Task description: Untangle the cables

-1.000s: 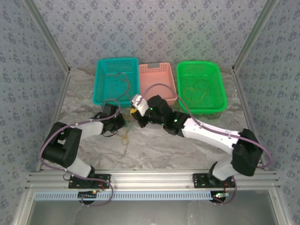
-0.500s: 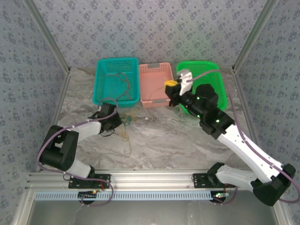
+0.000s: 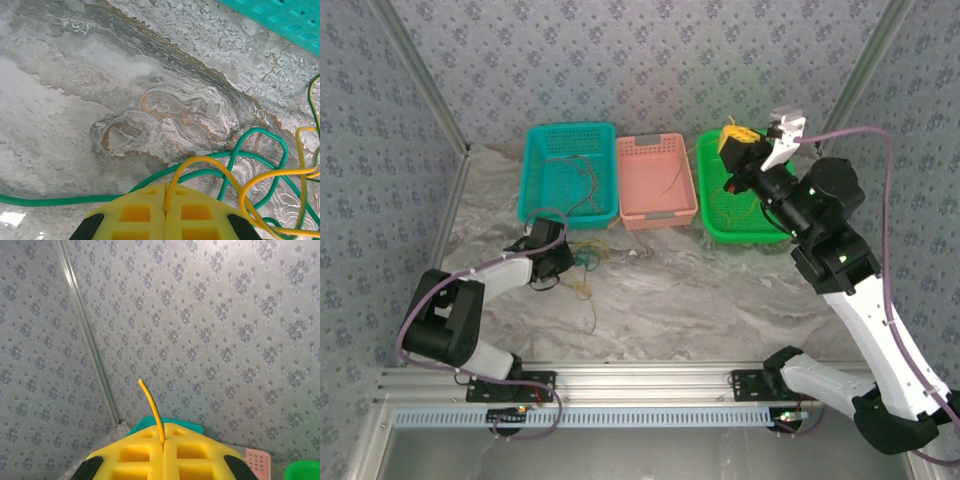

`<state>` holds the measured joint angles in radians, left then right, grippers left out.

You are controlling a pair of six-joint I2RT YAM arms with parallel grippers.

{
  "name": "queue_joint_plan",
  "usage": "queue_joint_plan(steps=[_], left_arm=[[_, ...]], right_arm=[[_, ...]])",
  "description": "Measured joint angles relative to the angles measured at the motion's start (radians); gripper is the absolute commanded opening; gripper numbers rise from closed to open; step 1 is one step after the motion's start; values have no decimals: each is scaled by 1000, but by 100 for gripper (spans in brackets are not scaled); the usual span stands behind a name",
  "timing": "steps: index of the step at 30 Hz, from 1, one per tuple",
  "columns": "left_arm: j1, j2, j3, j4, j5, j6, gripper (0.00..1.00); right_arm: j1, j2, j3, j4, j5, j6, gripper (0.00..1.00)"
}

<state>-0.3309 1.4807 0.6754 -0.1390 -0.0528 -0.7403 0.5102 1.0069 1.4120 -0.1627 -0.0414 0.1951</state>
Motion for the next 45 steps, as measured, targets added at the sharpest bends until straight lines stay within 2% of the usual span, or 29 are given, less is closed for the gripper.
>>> queue_joint_plan(steps=[15,24,33,39,45], left_arm=[[63,-15,14,-27,-3,58,0],[68,-235,43,-103,6,137,0],[170,-79,65,-163,-5,161,0],[188,-26,84,-180,-11,159,0],[187,-24,99,-175,18,153,2]], right_arm=[[-102,19,258,-142,-11,0,0],[-119,12,276,-175,-14,0,0],[-137,-17,361,-233,42,-1,0],[-140,-44,376,-255,72,-4,0],[-140,-25,406,-275,38,5,0]])
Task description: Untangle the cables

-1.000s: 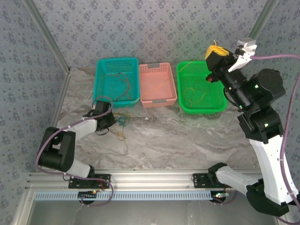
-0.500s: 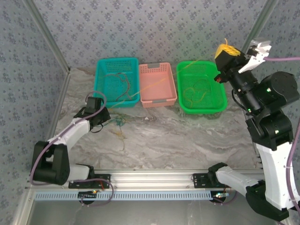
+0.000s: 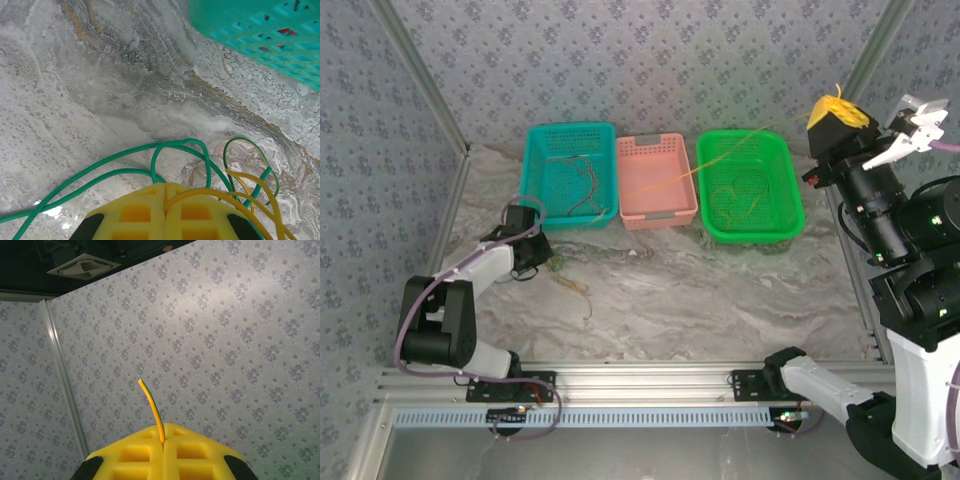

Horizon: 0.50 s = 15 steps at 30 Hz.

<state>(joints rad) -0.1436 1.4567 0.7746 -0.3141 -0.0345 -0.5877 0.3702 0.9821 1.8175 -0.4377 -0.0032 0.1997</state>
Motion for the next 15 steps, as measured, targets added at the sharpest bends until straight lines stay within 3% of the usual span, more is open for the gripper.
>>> queue_joint_plan(steps=[2,4,6,10,15], left_arm=[[0,0,9,-8,3,0,12],[0,5,26,-16,5,0,34],[0,8,41,-16,13,4,46],[0,6,45,-18,28,0,46],[0,-46,45,-36,47,-4,35]], right_arm=[[0,-4,-30,1,-5,6,0],[0,-10,-56,-6,-5,11,0],[0,-8,-59,-12,-5,12,0],[0,-8,-61,-20,-5,14,0],[0,-30,-107,-27,-3,22,0]])
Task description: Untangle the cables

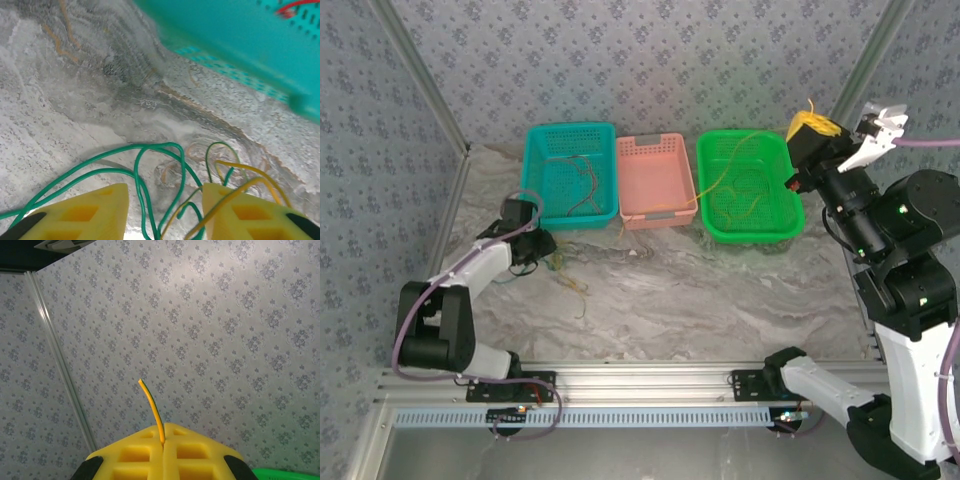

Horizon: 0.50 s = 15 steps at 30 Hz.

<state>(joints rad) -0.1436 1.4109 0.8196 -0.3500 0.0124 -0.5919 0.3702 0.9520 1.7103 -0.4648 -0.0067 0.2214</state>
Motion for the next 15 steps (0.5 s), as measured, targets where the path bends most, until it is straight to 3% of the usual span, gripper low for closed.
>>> queue_joint_plan(steps=[4,9,11,15], left_arm=[[0,-62,8,-30,3,-3,25],[0,-106,31,-66,8,-1,4],[0,-107,40,-73,18,-6,5],[-3,-112,44,-76,48,-18,16]], right_arm=[[-2,-21,-28,-32,39,-1,0],[-2,-42,-63,-71,98,-4,0],[-2,-54,-96,-85,106,-3,0],[-3,-84,-189,-111,128,4,0]])
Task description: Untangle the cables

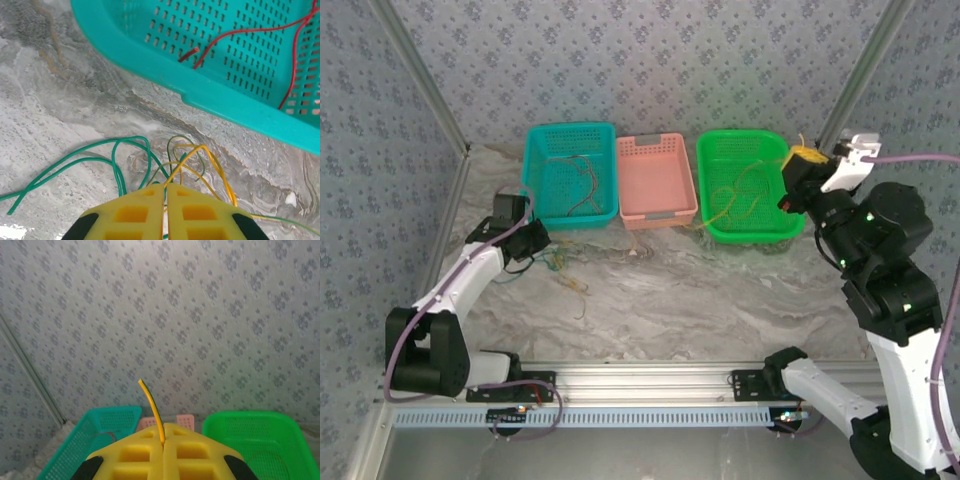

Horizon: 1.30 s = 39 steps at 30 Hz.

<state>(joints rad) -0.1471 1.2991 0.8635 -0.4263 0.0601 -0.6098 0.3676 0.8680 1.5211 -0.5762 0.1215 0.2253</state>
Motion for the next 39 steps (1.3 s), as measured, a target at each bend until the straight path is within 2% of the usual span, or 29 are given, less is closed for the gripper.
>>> queue_joint_plan(steps=[4,7,12,16,20,24,28,33,35,39], left_arm=[[-42,-24,0,-3,14,-8,35],[-98,-34,3,1,25,-11,42],[-204,-23,16,3,16,-64,41],[-332,-22,7,47,-19,-202,41],[-411,15,-18,139,-42,-354,43],[-430,123,-13,217,-70,-470,42],[-444,245,44,221,-108,-529,43],[-448,294,50,230,-169,-589,46],[-434,304,43,243,-185,-604,42],[-369,345,39,278,-192,-610,28]], right_arm=[[0,-18,-71,-40,3,11,0],[0,-24,-112,-45,2,23,0],[0,-36,-174,-47,-5,42,0],[0,-38,-180,-50,-5,47,0],[0,-48,-178,-49,-5,48,0],[0,-55,-170,-49,-14,49,0],[0,-58,-142,-50,-24,50,0],[0,-52,-56,-55,-24,48,0],[0,-51,-19,-57,-24,47,0],[0,-52,48,-63,-13,39,0]])
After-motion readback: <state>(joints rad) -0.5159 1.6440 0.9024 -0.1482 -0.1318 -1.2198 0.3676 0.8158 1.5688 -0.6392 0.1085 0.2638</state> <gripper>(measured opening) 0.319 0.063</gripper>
